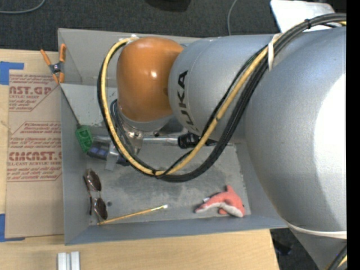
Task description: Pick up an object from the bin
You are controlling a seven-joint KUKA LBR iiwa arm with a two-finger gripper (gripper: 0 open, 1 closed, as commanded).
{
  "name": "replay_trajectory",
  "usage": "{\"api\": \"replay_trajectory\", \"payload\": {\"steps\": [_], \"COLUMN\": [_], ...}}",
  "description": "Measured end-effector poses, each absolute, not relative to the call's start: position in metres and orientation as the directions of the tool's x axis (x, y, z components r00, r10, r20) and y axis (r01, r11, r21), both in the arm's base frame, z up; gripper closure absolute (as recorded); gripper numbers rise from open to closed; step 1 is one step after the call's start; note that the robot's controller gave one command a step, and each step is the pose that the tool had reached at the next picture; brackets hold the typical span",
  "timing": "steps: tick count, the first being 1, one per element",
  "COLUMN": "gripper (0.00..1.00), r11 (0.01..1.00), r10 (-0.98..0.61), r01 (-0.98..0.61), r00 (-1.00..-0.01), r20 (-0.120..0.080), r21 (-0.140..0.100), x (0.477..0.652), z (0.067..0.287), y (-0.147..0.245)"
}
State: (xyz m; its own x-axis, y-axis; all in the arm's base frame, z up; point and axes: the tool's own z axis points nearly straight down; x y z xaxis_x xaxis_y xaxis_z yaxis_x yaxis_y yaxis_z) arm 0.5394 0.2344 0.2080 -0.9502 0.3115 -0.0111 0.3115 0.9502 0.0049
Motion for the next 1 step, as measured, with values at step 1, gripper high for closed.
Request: {"api": "replay_trajectory", "payload": {"steps": [1], "gripper": [1.0], "r11": [0.95], "r10": [0.311], "r01": [0.311], "r00": [-0.95], "r20": [-0.012], "r21": [0.006], "x": [0.5395], "z": [0.2271], "y": [0.2345]}}
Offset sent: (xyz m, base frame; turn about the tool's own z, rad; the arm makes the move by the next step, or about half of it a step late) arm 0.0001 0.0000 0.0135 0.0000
